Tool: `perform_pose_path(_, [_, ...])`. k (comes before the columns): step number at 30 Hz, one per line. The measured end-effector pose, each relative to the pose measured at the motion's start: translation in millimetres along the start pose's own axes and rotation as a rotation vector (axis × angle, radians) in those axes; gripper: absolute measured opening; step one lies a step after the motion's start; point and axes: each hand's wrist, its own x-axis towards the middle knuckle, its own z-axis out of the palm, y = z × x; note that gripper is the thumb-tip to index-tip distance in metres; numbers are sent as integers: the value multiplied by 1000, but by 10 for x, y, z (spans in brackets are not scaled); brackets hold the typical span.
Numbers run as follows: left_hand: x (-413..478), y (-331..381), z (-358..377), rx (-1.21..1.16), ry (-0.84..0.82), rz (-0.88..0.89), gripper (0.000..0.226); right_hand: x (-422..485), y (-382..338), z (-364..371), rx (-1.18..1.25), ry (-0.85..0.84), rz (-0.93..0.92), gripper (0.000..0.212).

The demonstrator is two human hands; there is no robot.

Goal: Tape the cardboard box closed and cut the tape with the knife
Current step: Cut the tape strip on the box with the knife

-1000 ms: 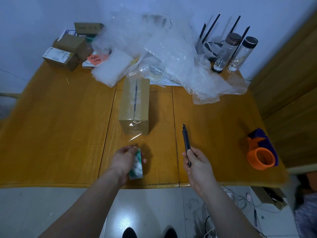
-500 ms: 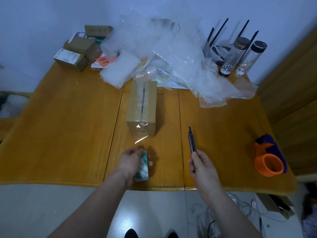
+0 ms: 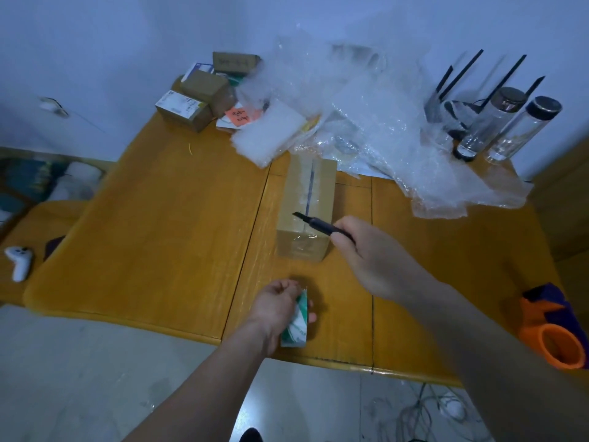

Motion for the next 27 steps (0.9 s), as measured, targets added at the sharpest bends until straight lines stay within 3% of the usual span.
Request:
perform_pose_path(4, [32, -24, -14, -16, 0, 3, 17, 327, 5, 24, -277, -111, -174, 21])
perform_pose_path(8, [50, -44, -19, -32, -17, 10, 18, 431, 57, 55, -442, -321, -178, 18])
perform_pose_path(11, [48, -45, -25, -39, -30, 12, 18, 446, 43, 13, -523, -416, -147, 51])
perform_pose_path(14, [61, -46, -37, -41, -33, 10, 18, 449, -4, -33, -580, -509, -147, 49])
perform_pose_path(17, [83, -44, -47, -34, -25, 5, 17, 436, -30, -62, -616, -539, -159, 36])
perform_pose_path(27, [113, -65, -15, -48, -12, 6, 16, 368, -44, 219, -668, -530, -120, 49])
